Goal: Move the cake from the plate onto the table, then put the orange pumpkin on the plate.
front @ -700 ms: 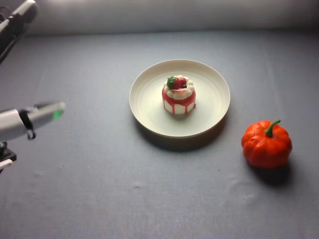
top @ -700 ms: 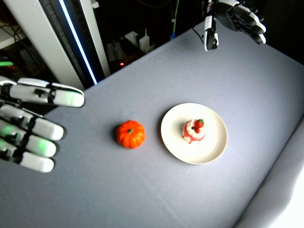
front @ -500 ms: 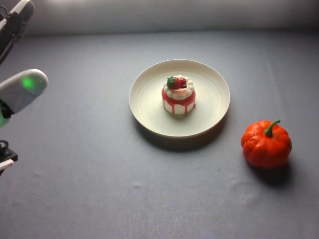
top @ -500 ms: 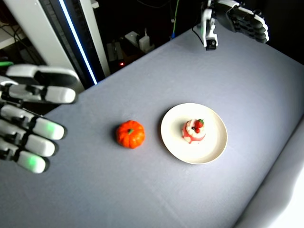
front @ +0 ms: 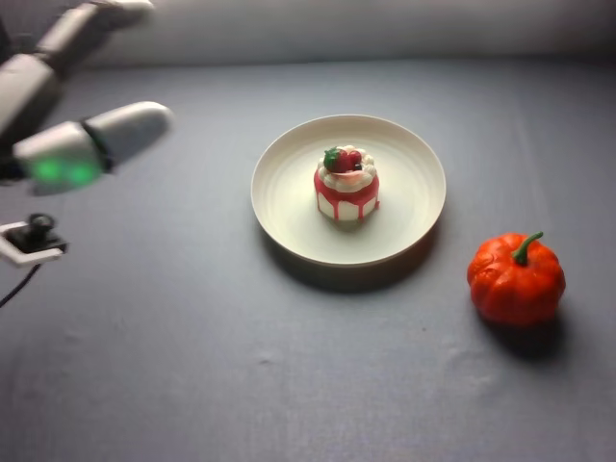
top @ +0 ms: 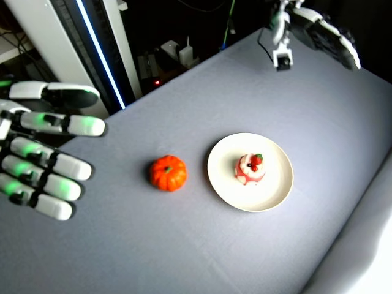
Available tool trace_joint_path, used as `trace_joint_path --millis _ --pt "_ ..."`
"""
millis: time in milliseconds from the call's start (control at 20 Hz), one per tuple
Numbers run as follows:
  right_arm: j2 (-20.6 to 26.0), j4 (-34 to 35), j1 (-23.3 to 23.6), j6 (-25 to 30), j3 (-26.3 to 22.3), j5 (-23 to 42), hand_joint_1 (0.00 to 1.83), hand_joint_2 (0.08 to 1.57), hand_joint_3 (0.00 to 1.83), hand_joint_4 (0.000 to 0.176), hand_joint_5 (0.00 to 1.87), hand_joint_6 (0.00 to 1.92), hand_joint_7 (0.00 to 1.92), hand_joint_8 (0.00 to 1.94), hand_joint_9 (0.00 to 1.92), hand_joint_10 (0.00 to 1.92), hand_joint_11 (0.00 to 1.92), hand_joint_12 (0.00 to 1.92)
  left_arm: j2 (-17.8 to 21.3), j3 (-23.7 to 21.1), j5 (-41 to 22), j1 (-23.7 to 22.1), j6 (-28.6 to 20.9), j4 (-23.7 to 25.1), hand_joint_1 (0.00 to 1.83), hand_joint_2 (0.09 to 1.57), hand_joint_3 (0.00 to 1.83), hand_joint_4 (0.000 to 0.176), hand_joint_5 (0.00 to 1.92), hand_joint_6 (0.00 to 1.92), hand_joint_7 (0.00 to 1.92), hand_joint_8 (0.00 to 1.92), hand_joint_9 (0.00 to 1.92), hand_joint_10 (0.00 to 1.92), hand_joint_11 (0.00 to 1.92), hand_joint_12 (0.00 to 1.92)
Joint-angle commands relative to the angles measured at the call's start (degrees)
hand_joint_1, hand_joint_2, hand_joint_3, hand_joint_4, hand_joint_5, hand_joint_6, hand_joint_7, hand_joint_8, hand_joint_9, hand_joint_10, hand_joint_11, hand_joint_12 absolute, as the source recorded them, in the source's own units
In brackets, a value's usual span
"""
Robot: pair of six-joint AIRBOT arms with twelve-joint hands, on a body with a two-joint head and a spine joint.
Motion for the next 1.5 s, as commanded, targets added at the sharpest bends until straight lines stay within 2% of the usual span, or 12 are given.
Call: trace_joint_path --millis 0,50,150,200,350,500,600,750,900,950,1300,1450 --pt "0.1 0.0 0.3 0.7 0.5 7.2 0.05 1.25 0.02 0.176 0.00 0.00 0.00 0.00 0.00 0.00 0.00 0.00 -0.4 0.8 -1.7 -2.0 -0.4 1.1 0.59 1.02 0.00 0.000 0.00 0.83 0.09 0.02 0.05 0.01 0.00 0.57" --pt "0.0 -0.1 0.3 0.7 0.6 7.0 0.07 1.25 0.01 0.176 0.00 0.00 0.00 0.00 0.00 0.00 0.00 0.00 -1.1 1.7 0.3 -3.7 -0.4 2.7 0.71 1.02 0.00 0.000 0.00 0.87 0.12 0.01 0.07 0.02 0.00 0.48" --pt "-0.3 -0.1 0.3 0.8 0.8 6.3 0.09 1.25 0.01 0.176 0.00 0.00 0.00 0.00 0.00 0.00 0.00 0.00 -3.1 4.3 4.3 -6.6 -0.4 6.2 0.75 1.05 0.01 0.000 0.06 0.89 0.10 0.00 0.16 0.04 0.00 0.67" --pt "-0.5 -0.2 0.3 0.8 1.0 6.0 0.11 1.24 0.00 0.176 0.00 0.00 0.00 0.00 0.00 0.00 0.00 0.00 -4.3 5.7 6.3 -8.2 -0.4 8.0 0.71 1.05 0.00 0.000 0.10 0.79 0.12 0.00 0.17 0.05 0.00 1.03" --pt "-0.8 -0.7 0.3 0.9 1.2 5.3 0.15 1.22 0.00 0.176 0.00 0.00 0.00 0.00 0.00 0.00 0.00 0.00 -6.6 8.7 11.8 -13.5 -0.4 14.6 0.64 1.00 0.00 0.000 0.16 0.47 0.22 0.02 0.25 0.12 0.00 1.67" --pt "-0.8 -1.3 0.3 1.2 1.5 4.3 0.15 1.22 0.00 0.176 0.00 0.00 0.00 0.00 0.00 0.00 0.00 0.00 -8.2 11.4 18.0 -18.3 -0.4 23.6 0.69 1.08 0.00 0.000 0.27 0.16 0.27 0.00 0.24 0.21 0.00 1.72" --pt "-0.8 -1.6 0.3 1.2 1.6 3.6 0.17 1.22 0.00 0.176 0.00 0.00 0.00 0.00 0.00 0.00 0.00 0.00 -9.0 13.2 21.6 -21.1 -0.4 31.4 0.71 1.01 0.00 0.000 0.30 0.07 0.27 0.01 0.28 0.23 0.00 1.36" --pt "-0.8 -2.1 0.3 1.5 1.6 2.8 0.20 1.20 0.00 0.176 0.00 0.00 0.00 0.00 0.00 0.00 0.00 0.00 -9.9 14.2 25.4 -25.5 -0.4 44.0 0.77 0.98 0.00 0.000 0.19 0.01 0.31 0.02 0.32 0.21 0.00 1.12" --pt "-1.1 -2.7 0.4 1.6 1.8 1.7 0.23 1.20 0.00 0.176 0.00 0.00 0.00 0.00 0.00 0.00 0.00 0.00 -11.3 15.9 27.1 -28.7 -0.4 54.9 0.74 0.99 0.00 0.000 0.12 0.00 0.33 0.01 0.36 0.26 0.00 1.40" --pt "-1.2 -3.0 0.5 1.6 1.9 1.3 0.25 1.20 0.00 0.176 0.00 0.00 0.00 0.00 0.00 0.00 0.00 0.00 -11.5 16.1 27.4 -29.3 -0.4 57.4 0.69 1.00 0.00 0.000 0.06 0.00 0.30 0.01 0.33 0.24 0.00 1.28" --pt "-1.5 -3.8 0.8 2.1 2.0 0.4 0.23 1.21 0.00 0.176 0.00 0.00 0.00 0.00 0.00 0.00 0.00 0.00 -13.7 17.0 27.7 -30.0 -0.4 60.4 0.65 1.12 0.00 0.000 0.11 0.00 0.39 0.01 0.42 0.18 0.00 1.27" --pt "-1.6 -4.1 0.8 2.1 2.1 0.2 0.24 1.20 0.00 0.176 0.00 0.00 0.00 0.00 0.00 0.00 0.00 0.00 -16.5 19.3 27.2 -29.3 -0.4 59.3 0.60 1.12 0.00 0.000 0.14 0.00 0.42 0.01 0.49 0.19 0.00 1.42"
